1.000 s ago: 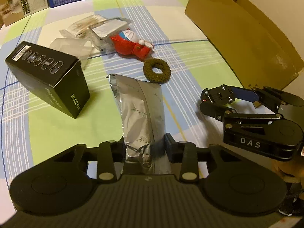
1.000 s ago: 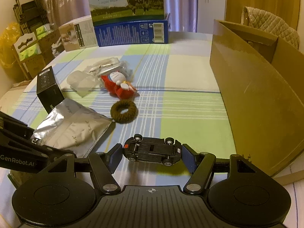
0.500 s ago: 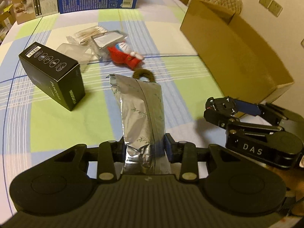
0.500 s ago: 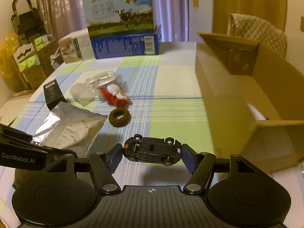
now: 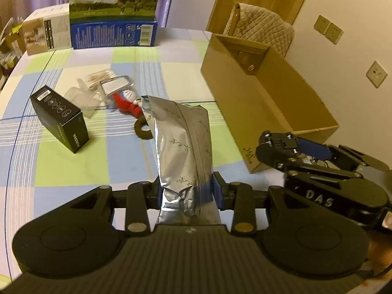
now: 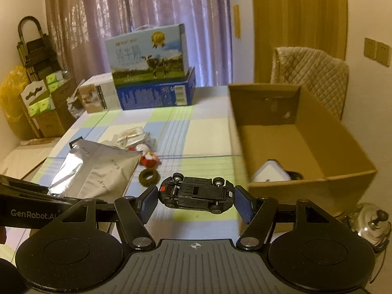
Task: Organize objects
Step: 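Lift and carry the foil bag and toy car with both tools to the cardboard box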
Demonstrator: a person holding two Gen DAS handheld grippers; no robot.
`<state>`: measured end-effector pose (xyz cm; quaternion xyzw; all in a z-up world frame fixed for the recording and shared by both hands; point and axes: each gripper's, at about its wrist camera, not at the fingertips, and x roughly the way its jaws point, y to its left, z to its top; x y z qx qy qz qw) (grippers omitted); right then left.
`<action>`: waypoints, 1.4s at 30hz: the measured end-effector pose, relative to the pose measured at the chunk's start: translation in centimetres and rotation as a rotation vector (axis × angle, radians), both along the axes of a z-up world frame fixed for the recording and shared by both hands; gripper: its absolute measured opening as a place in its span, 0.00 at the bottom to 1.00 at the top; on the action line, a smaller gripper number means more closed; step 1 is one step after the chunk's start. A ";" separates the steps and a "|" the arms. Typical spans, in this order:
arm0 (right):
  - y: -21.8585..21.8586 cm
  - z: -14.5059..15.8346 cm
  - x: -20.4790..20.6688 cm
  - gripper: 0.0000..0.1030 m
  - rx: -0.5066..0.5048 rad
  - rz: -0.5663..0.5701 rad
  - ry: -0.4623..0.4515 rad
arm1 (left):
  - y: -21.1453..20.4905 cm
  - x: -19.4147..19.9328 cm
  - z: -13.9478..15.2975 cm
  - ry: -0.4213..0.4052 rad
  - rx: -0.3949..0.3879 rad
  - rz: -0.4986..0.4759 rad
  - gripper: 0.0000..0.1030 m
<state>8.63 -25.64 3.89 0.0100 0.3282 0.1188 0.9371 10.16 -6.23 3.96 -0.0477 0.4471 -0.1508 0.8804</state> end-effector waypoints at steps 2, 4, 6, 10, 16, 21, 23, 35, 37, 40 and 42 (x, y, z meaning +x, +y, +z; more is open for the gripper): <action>-0.8 0.5 -0.4 0.62 -0.002 -0.013 -0.005 | -0.6 -0.3 0.3 -0.004 -0.007 -0.001 0.31; -1.6 0.9 -0.8 0.62 -0.009 -0.022 -0.012 | -1.2 -0.6 0.6 -0.008 -0.014 -0.005 0.31; -2.4 1.3 -1.0 0.62 -0.008 -0.034 -0.015 | -1.9 -0.9 1.0 -0.015 -0.013 -0.013 0.31; -3.7 1.9 -1.6 0.62 -0.007 -0.056 -0.021 | -3.1 -1.1 1.5 -0.025 -0.013 -0.034 0.31; -5.3 2.1 -2.2 0.62 -0.012 -0.083 -0.026 | -4.5 -1.1 2.2 -0.039 -0.027 -0.053 0.31; -6.9 2.5 -2.0 0.62 -0.012 -0.107 -0.036 | -6.1 -0.6 2.7 -0.038 -0.028 -0.080 0.31; -8.1 3.0 -1.7 0.62 -0.010 -0.124 -0.048 | -6.9 -0.2 2.9 -0.040 -0.026 -0.088 0.31; -14.3 5.0 3.0 0.62 -0.021 -0.190 -0.081 | -13.3 4.9 4.9 -0.070 -0.055 -0.126 0.31; -14.9 5.0 3.6 0.62 -0.023 -0.192 -0.081 | -14.3 6.0 5.1 -0.071 -0.057 -0.128 0.31; -15.9 5.1 4.9 0.62 -0.023 -0.198 -0.075 | -15.8 7.7 5.2 -0.077 -0.047 -0.128 0.31; -16.5 5.0 5.8 0.62 -0.021 -0.200 -0.070 | -16.6 8.8 5.2 -0.075 -0.046 -0.127 0.31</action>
